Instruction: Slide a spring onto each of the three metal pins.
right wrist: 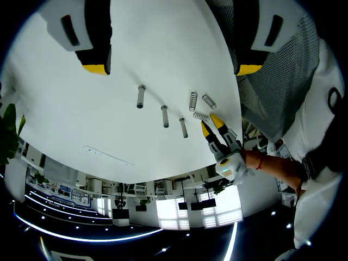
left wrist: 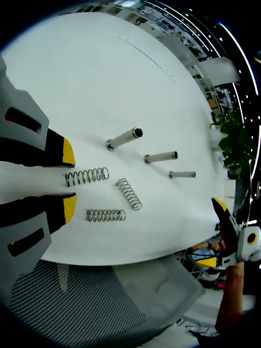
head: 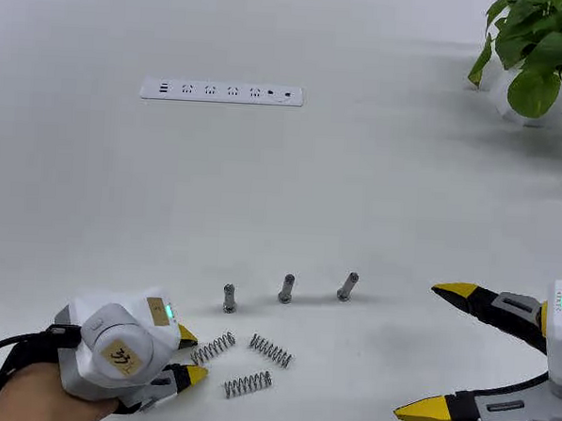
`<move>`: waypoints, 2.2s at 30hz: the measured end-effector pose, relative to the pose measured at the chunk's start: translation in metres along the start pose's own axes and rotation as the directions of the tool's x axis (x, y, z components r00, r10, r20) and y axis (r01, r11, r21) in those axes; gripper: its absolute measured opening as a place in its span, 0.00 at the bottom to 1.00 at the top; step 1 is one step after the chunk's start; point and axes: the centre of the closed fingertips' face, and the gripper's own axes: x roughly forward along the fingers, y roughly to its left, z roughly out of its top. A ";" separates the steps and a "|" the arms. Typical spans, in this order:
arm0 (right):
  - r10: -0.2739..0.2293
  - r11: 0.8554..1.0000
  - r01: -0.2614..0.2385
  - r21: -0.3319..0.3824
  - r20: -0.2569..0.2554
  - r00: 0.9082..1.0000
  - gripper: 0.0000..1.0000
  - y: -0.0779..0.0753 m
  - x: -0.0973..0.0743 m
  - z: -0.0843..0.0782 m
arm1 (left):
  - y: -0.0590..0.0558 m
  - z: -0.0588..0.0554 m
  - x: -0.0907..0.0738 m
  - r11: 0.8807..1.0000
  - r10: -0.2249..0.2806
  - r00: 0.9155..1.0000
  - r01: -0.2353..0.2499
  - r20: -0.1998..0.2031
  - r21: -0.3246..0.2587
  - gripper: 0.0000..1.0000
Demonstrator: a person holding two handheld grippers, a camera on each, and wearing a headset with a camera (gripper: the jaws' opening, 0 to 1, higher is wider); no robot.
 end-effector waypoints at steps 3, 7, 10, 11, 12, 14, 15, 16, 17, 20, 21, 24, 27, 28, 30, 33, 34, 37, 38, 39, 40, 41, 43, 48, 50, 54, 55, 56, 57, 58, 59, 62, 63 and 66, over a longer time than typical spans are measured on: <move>-0.003 1.000 0.003 0.004 0.000 1.000 0.94 -0.002 -0.001 -0.003 | 0.000 -0.002 0.001 1.000 0.000 1.000 0.000 -0.013 0.000 0.17; -0.006 1.000 0.006 0.009 0.000 1.000 0.93 -0.002 -0.002 -0.002 | 0.000 -0.001 0.001 1.000 0.002 1.000 -0.002 -0.015 -0.004 0.16; -0.008 1.000 0.008 0.010 0.004 1.000 0.93 -0.002 -0.002 -0.002 | 0.001 -0.001 0.001 1.000 0.010 1.000 -0.011 -0.015 -0.004 0.14; -0.008 1.000 0.008 0.011 0.003 1.000 0.93 -0.002 -0.002 -0.002 | 0.002 -0.001 0.001 1.000 0.012 1.000 -0.012 -0.016 -0.007 0.13; -0.007 1.000 0.007 0.011 0.002 1.000 0.93 -0.002 -0.002 -0.002 | 0.002 -0.001 0.001 1.000 0.013 1.000 -0.013 -0.017 -0.006 0.13; -0.005 1.000 0.005 0.013 0.001 1.000 0.93 -0.001 -0.001 -0.002 | 0.003 -0.001 0.001 1.000 0.013 1.000 -0.013 -0.019 -0.004 0.12; -0.005 1.000 0.005 0.014 0.001 1.000 0.93 -0.002 -0.001 -0.003 | 0.003 -0.001 0.001 1.000 0.013 1.000 -0.013 -0.020 -0.004 0.12; -0.006 1.000 0.006 0.012 -0.001 1.000 0.93 -0.002 -0.001 -0.003 | 0.003 -0.001 0.001 1.000 0.012 1.000 -0.012 -0.021 -0.002 0.11; -0.007 1.000 0.007 0.012 0.001 1.000 0.93 -0.002 -0.001 -0.003 | 0.004 -0.002 0.001 1.000 0.013 1.000 -0.013 -0.022 -0.001 0.11; -0.007 1.000 0.007 0.012 0.002 1.000 0.93 -0.001 0.000 -0.002 | 0.004 -0.002 0.001 1.000 0.015 1.000 -0.015 -0.026 -0.004 0.11; -0.006 1.000 0.006 0.013 0.001 1.000 0.93 0.000 0.000 -0.001 | 0.004 -0.002 0.001 1.000 0.016 1.000 -0.016 -0.026 -0.005 0.10; -0.004 1.000 0.004 0.012 -0.004 1.000 0.93 0.001 0.001 -0.001 | 0.003 -0.002 0.001 1.000 0.013 1.000 -0.013 -0.025 -0.012 0.10; -0.004 1.000 0.004 0.009 -0.002 1.000 0.92 0.002 0.001 0.000 | 0.002 -0.003 -0.001 1.000 0.007 1.000 -0.008 -0.020 -0.023 0.10; -0.003 1.000 0.003 0.010 -0.002 1.000 0.92 0.003 0.002 0.001 | 0.001 -0.003 -0.001 1.000 0.006 1.000 -0.006 -0.020 -0.022 0.10; -0.003 1.000 0.003 0.006 -0.002 1.000 0.92 0.002 0.002 0.000 | 0.000 -0.004 -0.002 1.000 0.005 1.000 -0.005 -0.019 -0.022 0.10; 0.001 1.000 -0.001 0.002 -0.002 1.000 0.92 0.003 0.003 0.002 | -0.001 -0.003 -0.004 0.999 0.001 1.000 -0.002 -0.012 -0.037 0.10; 0.002 1.000 -0.002 0.000 -0.001 1.000 0.92 0.004 0.003 0.003 | -0.001 -0.002 -0.007 0.999 0.001 1.000 -0.001 -0.006 -0.039 0.10; 0.003 1.000 -0.003 -0.005 0.004 1.000 0.91 0.004 0.003 0.006 | -0.003 0.001 -0.012 0.998 -0.004 1.000 0.005 0.018 -0.056 0.10; 0.004 1.000 -0.004 -0.005 0.007 1.000 0.91 0.004 0.002 0.008 | -0.003 0.002 -0.013 0.998 -0.003 1.000 0.004 0.022 -0.058 0.10; 0.006 1.000 -0.005 -0.009 0.010 1.000 0.90 0.006 0.002 0.012 | -0.003 0.003 -0.017 0.998 -0.002 0.999 0.004 0.033 -0.063 0.10; 0.007 1.000 -0.007 -0.013 0.011 1.000 0.90 0.007 0.002 0.014 | -0.004 0.004 -0.019 0.998 -0.002 0.999 0.005 0.044 -0.068 0.10; 0.010 1.000 -0.009 -0.018 0.016 1.000 0.90 0.008 0.002 0.018 | -0.004 0.007 -0.023 0.997 0.002 0.998 0.003 0.058 -0.077 0.10; 0.017 1.000 -0.016 -0.017 0.035 0.999 0.89 0.010 0.002 0.026 | -0.006 0.012 -0.031 0.996 0.007 0.997 0.000 0.080 -0.087 0.10; 0.043 0.998 -0.048 0.039 0.116 0.992 0.82 0.024 0.006 0.059 | -0.009 0.036 -0.053 0.991 0.023 0.982 0.002 0.189 -0.133 0.10; 0.050 0.997 -0.059 0.058 0.145 0.988 0.78 0.028 0.008 0.072 | -0.010 0.047 -0.061 0.990 0.028 0.973 0.005 0.230 -0.142 0.10; 0.071 0.985 -0.106 0.136 0.241 0.968 0.72 0.040 0.015 0.107 | -0.014 0.074 -0.075 0.986 0.036 0.947 0.018 0.319 -0.166 0.10; 0.070 0.984 -0.109 0.140 0.262 0.962 0.70 0.041 0.017 0.114 | -0.014 0.081 -0.077 0.984 0.037 0.937 0.026 0.347 -0.177 0.10; 0.073 0.976 -0.127 0.175 0.283 0.956 0.67 0.044 0.019 0.123 | -0.014 0.090 -0.081 0.981 0.041 0.925 0.034 0.377 -0.191 0.10; 0.076 0.969 -0.141 0.204 0.296 0.952 0.65 0.046 0.021 0.128 | -0.015 0.096 -0.084 0.980 0.043 0.917 0.038 0.396 -0.195 0.10; 0.077 0.960 -0.158 0.231 0.324 0.943 0.64 0.047 0.022 0.136 | -0.015 0.103 -0.087 0.980 0.044 0.908 0.041 0.416 -0.192 0.10; 0.072 0.951 -0.173 0.255 0.363 0.929 0.61 0.049 0.024 0.145 | -0.016 0.110 -0.090 0.981 0.045 0.899 0.042 0.435 -0.189 0.10; 0.060 0.929 -0.199 0.313 0.402 0.913 0.53 0.051 0.030 0.158 | -0.016 0.126 -0.097 0.982 0.050 0.877 0.043 0.477 -0.182 0.10; 0.039 0.919 -0.194 0.343 0.410 0.911 0.50 0.048 0.033 0.161 | -0.016 0.133 -0.101 0.982 0.052 0.864 0.047 0.501 -0.184 0.10; 0.009 0.887 -0.207 0.412 0.435 0.901 0.40 0.046 0.039 0.165 | -0.019 0.147 -0.108 0.981 0.051 0.837 0.061 0.545 -0.185 0.10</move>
